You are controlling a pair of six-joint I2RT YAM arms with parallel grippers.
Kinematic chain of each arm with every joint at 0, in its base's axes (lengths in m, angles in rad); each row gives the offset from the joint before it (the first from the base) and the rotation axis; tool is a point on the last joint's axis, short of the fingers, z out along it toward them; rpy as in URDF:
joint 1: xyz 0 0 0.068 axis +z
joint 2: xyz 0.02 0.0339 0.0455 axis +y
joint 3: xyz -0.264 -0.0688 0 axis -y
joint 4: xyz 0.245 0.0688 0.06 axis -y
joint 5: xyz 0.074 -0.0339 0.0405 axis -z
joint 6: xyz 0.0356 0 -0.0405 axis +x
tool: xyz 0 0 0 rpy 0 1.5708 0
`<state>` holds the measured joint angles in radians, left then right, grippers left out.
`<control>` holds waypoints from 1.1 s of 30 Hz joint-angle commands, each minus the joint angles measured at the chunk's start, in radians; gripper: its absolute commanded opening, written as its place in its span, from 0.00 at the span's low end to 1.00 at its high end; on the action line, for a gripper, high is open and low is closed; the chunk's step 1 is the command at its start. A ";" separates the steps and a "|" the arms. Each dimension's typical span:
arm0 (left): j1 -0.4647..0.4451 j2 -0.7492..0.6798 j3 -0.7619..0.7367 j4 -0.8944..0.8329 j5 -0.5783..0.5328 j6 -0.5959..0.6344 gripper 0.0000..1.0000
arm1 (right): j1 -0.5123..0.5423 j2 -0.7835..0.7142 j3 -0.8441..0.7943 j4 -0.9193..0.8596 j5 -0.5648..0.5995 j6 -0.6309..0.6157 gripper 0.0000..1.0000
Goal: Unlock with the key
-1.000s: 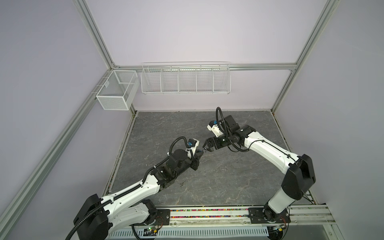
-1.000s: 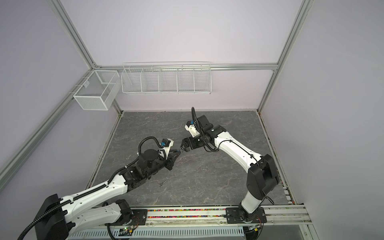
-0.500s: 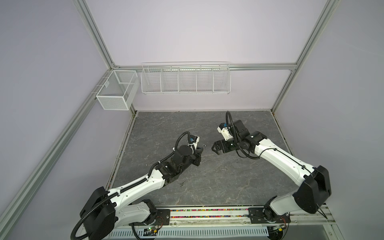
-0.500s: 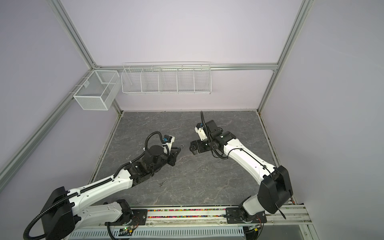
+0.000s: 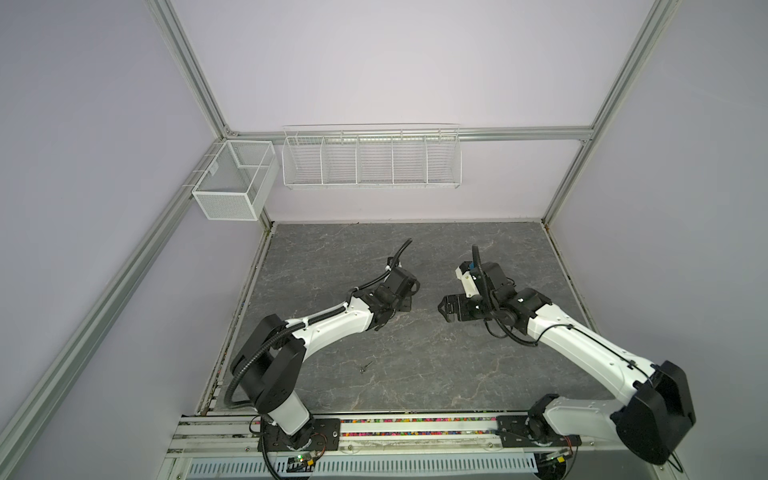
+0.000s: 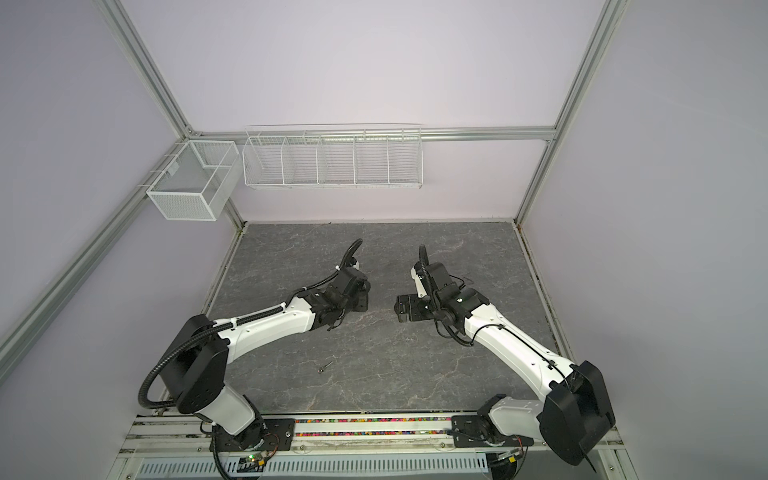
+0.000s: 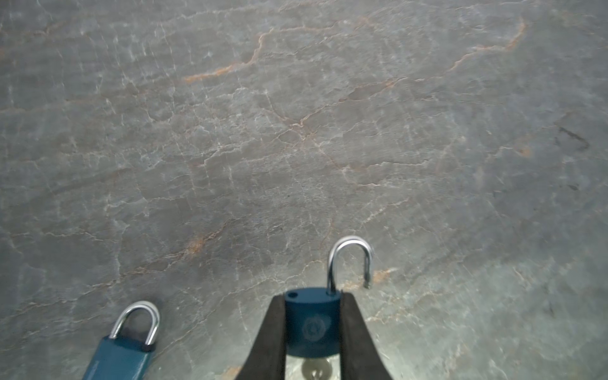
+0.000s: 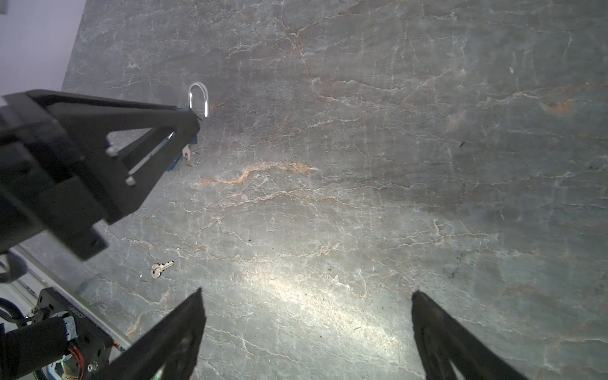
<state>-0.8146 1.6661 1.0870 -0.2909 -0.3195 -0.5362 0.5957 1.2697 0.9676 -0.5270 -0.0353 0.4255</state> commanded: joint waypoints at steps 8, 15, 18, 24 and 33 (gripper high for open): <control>0.063 0.179 0.115 -0.083 0.034 -0.114 0.00 | -0.007 -0.069 -0.060 0.036 0.051 0.036 0.99; 0.096 0.241 0.145 -0.116 0.070 -0.129 0.00 | -0.009 -0.067 -0.064 0.044 0.054 0.035 1.00; 0.101 0.265 0.158 -0.125 0.079 -0.137 0.00 | -0.010 -0.072 -0.073 0.046 0.061 0.033 1.00; 0.101 0.293 0.156 -0.124 0.068 -0.169 0.00 | -0.010 -0.063 -0.060 0.039 0.068 0.023 1.00; 0.104 0.339 0.172 -0.145 0.078 -0.183 0.00 | -0.012 -0.046 -0.059 0.047 0.074 0.024 1.00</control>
<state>-0.7136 1.9694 1.2591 -0.3927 -0.2455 -0.6975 0.5896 1.2156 0.9150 -0.4953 0.0269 0.4488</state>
